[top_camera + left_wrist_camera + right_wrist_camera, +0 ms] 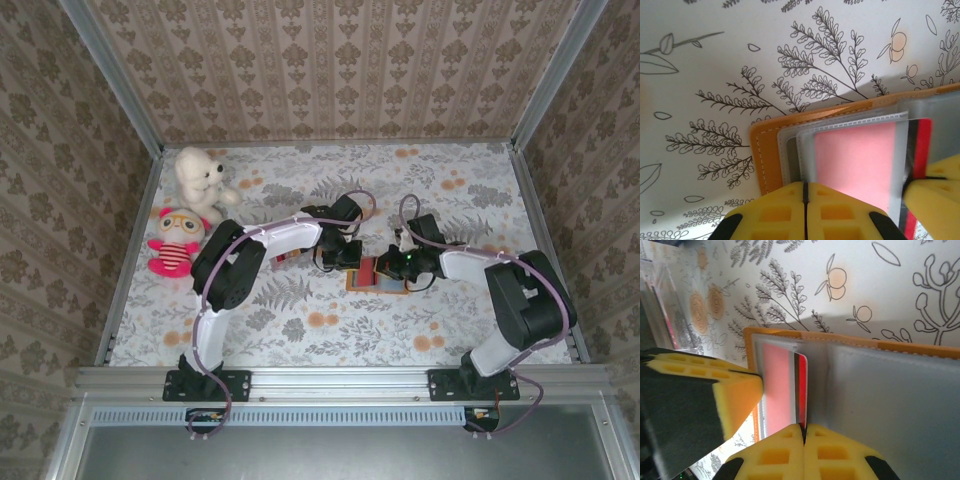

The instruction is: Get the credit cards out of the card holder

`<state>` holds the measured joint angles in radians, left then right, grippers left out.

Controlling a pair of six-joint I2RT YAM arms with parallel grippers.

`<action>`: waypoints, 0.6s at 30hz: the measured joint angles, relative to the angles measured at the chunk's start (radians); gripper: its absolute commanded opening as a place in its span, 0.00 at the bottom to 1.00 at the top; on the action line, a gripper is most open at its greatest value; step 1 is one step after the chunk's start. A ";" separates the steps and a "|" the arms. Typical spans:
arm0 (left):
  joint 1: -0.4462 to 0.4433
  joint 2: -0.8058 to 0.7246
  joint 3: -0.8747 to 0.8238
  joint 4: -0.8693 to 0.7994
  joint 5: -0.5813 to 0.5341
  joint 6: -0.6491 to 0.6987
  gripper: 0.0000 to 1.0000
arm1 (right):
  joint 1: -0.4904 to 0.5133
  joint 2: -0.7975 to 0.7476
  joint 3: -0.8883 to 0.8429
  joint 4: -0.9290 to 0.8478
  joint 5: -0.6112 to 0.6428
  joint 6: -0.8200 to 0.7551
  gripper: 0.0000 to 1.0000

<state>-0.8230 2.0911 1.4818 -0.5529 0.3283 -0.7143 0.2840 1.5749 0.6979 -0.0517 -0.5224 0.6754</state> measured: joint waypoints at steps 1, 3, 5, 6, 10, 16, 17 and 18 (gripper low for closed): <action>0.000 0.000 0.000 0.000 0.000 0.000 0.08 | -0.005 -0.014 -0.002 -0.010 0.004 -0.004 0.02; 0.000 0.000 0.000 0.000 0.000 0.000 0.09 | -0.021 -0.051 -0.008 -0.038 0.020 -0.018 0.02; 0.000 0.000 0.000 0.001 0.000 0.000 0.09 | -0.037 -0.083 -0.013 -0.067 0.033 -0.027 0.02; 0.000 0.000 0.000 0.001 0.000 0.000 0.10 | -0.045 -0.099 -0.016 -0.082 0.041 -0.034 0.02; 0.000 -0.001 0.000 0.000 0.000 0.005 0.14 | -0.070 -0.165 -0.026 -0.127 0.060 -0.051 0.00; 0.000 -0.033 0.018 -0.032 -0.007 0.022 0.33 | -0.078 -0.342 -0.030 -0.158 0.060 -0.052 0.00; 0.000 -0.048 0.023 -0.039 -0.011 0.023 0.36 | -0.078 -0.373 -0.030 -0.157 0.051 -0.052 0.00; 0.000 -0.068 0.027 -0.043 -0.014 0.025 0.40 | -0.078 -0.401 -0.030 -0.154 0.040 -0.051 0.00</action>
<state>-0.8230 2.0232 1.5089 -0.5957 0.3138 -0.6895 0.2062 1.1744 0.6682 -0.2062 -0.4820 0.6239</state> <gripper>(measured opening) 0.348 0.046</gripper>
